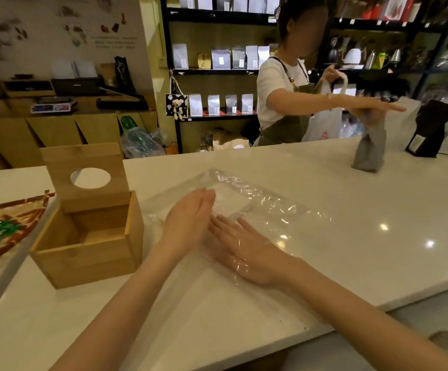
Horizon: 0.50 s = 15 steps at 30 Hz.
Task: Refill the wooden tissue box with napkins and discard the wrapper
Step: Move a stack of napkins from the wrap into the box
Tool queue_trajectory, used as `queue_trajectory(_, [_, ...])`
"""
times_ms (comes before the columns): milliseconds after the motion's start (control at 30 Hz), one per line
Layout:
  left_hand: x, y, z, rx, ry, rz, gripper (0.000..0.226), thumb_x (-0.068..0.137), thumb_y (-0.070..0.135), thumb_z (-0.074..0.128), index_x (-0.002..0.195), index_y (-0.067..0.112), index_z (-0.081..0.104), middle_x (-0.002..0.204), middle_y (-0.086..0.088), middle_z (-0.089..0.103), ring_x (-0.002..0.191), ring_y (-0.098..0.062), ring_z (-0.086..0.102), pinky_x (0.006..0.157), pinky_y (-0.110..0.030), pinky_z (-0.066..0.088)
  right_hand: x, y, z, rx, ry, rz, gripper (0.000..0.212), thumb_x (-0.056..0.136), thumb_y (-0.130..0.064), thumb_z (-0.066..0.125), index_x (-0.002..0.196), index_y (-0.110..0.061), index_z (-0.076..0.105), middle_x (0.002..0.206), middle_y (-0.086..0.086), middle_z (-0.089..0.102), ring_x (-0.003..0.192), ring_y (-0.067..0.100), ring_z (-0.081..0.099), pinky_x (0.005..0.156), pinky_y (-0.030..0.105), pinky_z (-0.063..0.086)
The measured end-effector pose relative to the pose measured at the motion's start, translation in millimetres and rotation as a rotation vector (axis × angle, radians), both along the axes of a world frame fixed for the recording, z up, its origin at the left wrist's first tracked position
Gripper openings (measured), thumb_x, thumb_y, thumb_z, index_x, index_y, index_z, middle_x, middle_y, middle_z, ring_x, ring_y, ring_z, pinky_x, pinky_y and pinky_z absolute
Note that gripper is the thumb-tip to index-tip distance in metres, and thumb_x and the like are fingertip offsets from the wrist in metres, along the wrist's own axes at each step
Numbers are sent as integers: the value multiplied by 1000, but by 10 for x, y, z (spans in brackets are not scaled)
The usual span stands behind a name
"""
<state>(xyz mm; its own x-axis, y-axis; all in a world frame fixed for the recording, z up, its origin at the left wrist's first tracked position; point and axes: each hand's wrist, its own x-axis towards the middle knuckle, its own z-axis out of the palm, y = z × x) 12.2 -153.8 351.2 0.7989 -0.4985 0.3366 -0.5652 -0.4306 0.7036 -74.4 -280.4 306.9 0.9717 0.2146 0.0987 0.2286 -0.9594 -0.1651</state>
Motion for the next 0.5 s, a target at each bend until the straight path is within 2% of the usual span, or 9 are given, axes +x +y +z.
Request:
queue_trajectory(100, [328, 18, -23, 147, 135, 261, 61, 95, 45, 17, 123, 3, 52, 132, -17, 53, 123, -32, 46, 104, -40, 32, 240, 127, -9, -1, -59, 8, 71, 84, -48, 8, 147, -16, 7, 158, 2, 6, 145, 13, 1, 115, 35, -8])
queue_trajectory(200, [496, -8, -93, 272, 219, 345, 75, 92, 52, 7, 124, -1, 50, 133, -22, 51, 124, -36, 44, 107, -45, 29, 346, 194, -27, 4, -43, 8, 70, 88, -55, 6, 146, -16, 15, 157, 3, 14, 145, 17, 10, 117, 43, -1])
queue_trajectory(267, [549, -28, -114, 287, 324, 357, 79, 91, 55, 3, 128, 0, 46, 135, -23, 48, 126, -36, 42, 107, -44, 28, 371, 198, -58, -42, -37, -8, 60, 95, -47, 11, 145, -16, 24, 154, 2, 25, 142, 15, 21, 117, 44, 10])
queue_trajectory(333, [575, -33, -127, 276, 397, 375, 81, 90, 57, 2, 130, 1, 44, 137, -23, 47, 126, -36, 42, 106, -43, 29, 387, 188, -86, -40, 41, -66, 59, 98, -43, 9, 132, -19, 49, 138, -1, 53, 126, 12, 50, 108, 42, 32])
queue_trajectory(400, [587, -27, -140, 283, 411, 379, 81, 89, 57, 1, 131, 1, 43, 138, -23, 45, 126, -36, 42, 105, -42, 30, 370, 181, -62, -19, 40, -85, 68, 98, -43, 1, 119, -19, 62, 122, -2, 66, 110, 12, 63, 100, 41, 37])
queue_trajectory(433, [592, -28, -147, 286, 414, 376, 82, 89, 58, 1, 132, 2, 42, 138, -23, 44, 126, -36, 41, 106, -43, 29, 286, 187, -33, -31, 4, -99, 74, 97, -45, -3, 122, -17, 60, 125, 1, 64, 113, 13, 61, 102, 44, 37])
queue_trajectory(467, [600, -24, -156, 290, 422, 374, 82, 89, 58, 1, 133, 2, 40, 140, -22, 43, 127, -36, 40, 107, -43, 28, 196, 187, 33, -35, -48, -110, 79, 95, -48, -9, 130, -12, 53, 136, 5, 54, 124, 11, 52, 98, 49, 38])
queue_trajectory(500, [602, -23, -168, 291, 434, 372, 82, 88, 60, 1, 134, 3, 39, 141, -21, 42, 128, -36, 40, 108, -43, 27, 100, 169, 90, -72, -131, -129, 81, 92, -51, -14, 138, -8, 38, 148, 8, 36, 137, 5, 31, 100, 48, 32])
